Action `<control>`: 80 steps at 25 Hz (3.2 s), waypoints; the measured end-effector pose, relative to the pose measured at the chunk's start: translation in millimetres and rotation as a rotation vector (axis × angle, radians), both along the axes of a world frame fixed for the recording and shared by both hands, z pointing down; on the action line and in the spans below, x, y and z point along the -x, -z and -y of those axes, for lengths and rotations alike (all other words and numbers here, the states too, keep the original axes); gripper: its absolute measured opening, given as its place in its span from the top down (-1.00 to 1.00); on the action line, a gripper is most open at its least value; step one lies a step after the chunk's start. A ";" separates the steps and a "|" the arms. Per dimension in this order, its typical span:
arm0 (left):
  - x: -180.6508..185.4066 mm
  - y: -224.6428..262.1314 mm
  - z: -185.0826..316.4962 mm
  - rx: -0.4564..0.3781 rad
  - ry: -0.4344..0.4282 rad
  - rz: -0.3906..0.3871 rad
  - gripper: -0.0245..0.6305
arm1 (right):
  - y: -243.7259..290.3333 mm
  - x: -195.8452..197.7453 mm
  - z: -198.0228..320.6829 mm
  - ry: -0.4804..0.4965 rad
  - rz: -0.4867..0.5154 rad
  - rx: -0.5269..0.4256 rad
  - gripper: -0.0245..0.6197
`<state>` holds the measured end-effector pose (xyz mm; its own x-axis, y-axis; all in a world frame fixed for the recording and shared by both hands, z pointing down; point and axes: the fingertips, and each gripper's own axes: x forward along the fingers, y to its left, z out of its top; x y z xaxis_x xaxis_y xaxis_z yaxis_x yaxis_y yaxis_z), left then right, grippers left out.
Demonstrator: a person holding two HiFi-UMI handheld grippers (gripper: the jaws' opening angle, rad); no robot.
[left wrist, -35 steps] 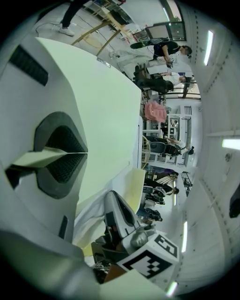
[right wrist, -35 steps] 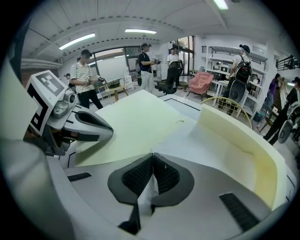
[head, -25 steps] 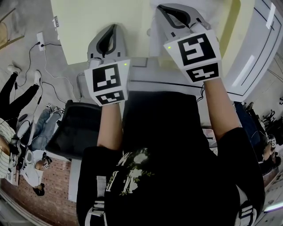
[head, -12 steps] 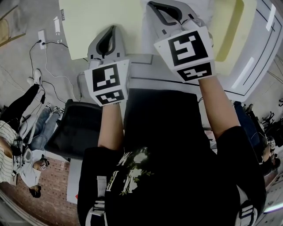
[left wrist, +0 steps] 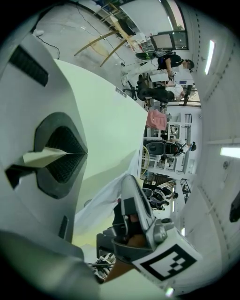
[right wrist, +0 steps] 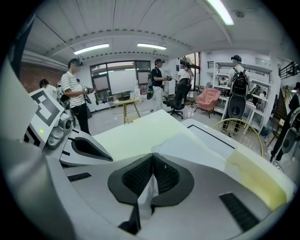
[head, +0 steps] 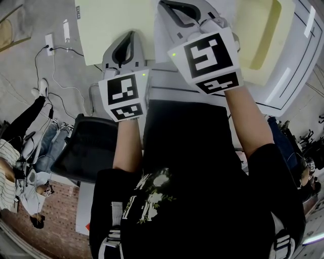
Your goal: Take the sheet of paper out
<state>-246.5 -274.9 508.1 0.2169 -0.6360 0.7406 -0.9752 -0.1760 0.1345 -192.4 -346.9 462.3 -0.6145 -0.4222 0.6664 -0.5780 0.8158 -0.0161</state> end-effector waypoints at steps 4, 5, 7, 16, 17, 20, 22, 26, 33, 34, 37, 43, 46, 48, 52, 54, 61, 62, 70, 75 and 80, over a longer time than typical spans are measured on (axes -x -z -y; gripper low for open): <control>4.2 2.6 -0.4 -0.009 0.005 -0.001 0.92 | 7.5 7.0 1.0 0.002 0.009 -0.016 0.91; 4.9 4.1 0.0 -0.013 0.005 -0.002 0.92 | 9.6 8.5 1.2 0.002 0.011 -0.020 0.91; 6.7 7.0 1.2 -0.022 0.006 -0.002 0.92 | 14.0 10.8 2.3 -0.001 0.016 -0.030 0.91; 5.5 10.9 4.1 -0.050 -0.001 -0.017 0.92 | 34.8 22.3 7.4 -0.010 0.028 -0.085 0.91; 5.8 10.6 3.9 -0.052 -0.001 -0.017 0.92 | 37.8 24.3 6.9 -0.012 0.034 -0.088 0.91; 5.5 9.7 2.7 -0.053 0.004 -0.016 0.92 | 46.2 29.2 6.3 -0.017 0.056 -0.097 0.91; 3.3 10.4 2.0 -0.054 0.007 -0.017 0.92 | 52.3 30.4 7.2 -0.017 0.067 -0.106 0.91; 1.3 14.8 2.3 -0.059 0.034 -0.008 0.92 | 61.0 32.1 7.4 0.003 0.093 -0.122 0.91; -0.2 24.9 -4.6 -0.079 0.082 0.000 0.92 | 72.5 32.4 0.8 0.040 0.115 -0.143 0.91; -2.3 25.6 -5.6 -0.081 0.086 0.000 0.92 | 73.5 30.7 0.0 0.043 0.117 -0.144 0.91; -9.2 27.1 -10.3 -0.088 0.092 0.004 0.92 | 78.0 27.8 -5.1 0.051 0.132 -0.154 0.91; -14.8 36.1 -10.4 -0.109 0.087 0.015 0.92 | 95.4 25.6 -9.2 0.055 0.164 -0.185 0.91; -20.4 42.8 -6.7 -0.122 0.082 0.019 0.92 | 105.3 17.3 -8.0 0.047 0.178 -0.198 0.91; -28.3 46.2 -5.1 -0.128 0.072 0.019 0.92 | 106.7 5.5 -11.0 0.039 0.175 -0.193 0.91; -43.1 50.7 -1.5 -0.139 0.047 0.022 0.92 | 124.1 -10.1 -4.9 0.002 0.215 -0.241 0.91; -53.6 55.1 0.2 -0.147 0.031 0.022 0.92 | 125.9 -19.8 -5.6 -0.013 0.229 -0.255 0.91; -83.6 66.4 2.4 -0.167 -0.017 0.026 0.92 | 134.0 -54.6 -10.3 -0.069 0.211 -0.226 0.91; -86.7 68.0 3.0 -0.170 -0.023 0.028 0.92 | 137.4 -57.8 -9.7 -0.073 0.213 -0.233 0.91; -122.3 76.7 4.8 -0.186 -0.078 0.040 0.92 | 169.9 -88.4 -1.2 -0.108 0.265 -0.306 0.91; -141.1 82.4 6.3 -0.196 -0.108 0.047 0.92 | 181.2 -110.2 -1.7 -0.133 0.280 -0.329 0.91; -163.8 84.3 6.8 -0.212 -0.155 0.045 0.92 | 186.3 -137.1 -5.3 -0.176 0.277 -0.356 0.91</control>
<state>-82.7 -281.7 423.8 0.2935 -0.7396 0.6056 -0.9385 -0.3434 0.0354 -55.2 -341.7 276.0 -0.6471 -0.7079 0.2830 -0.7215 0.6886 0.0729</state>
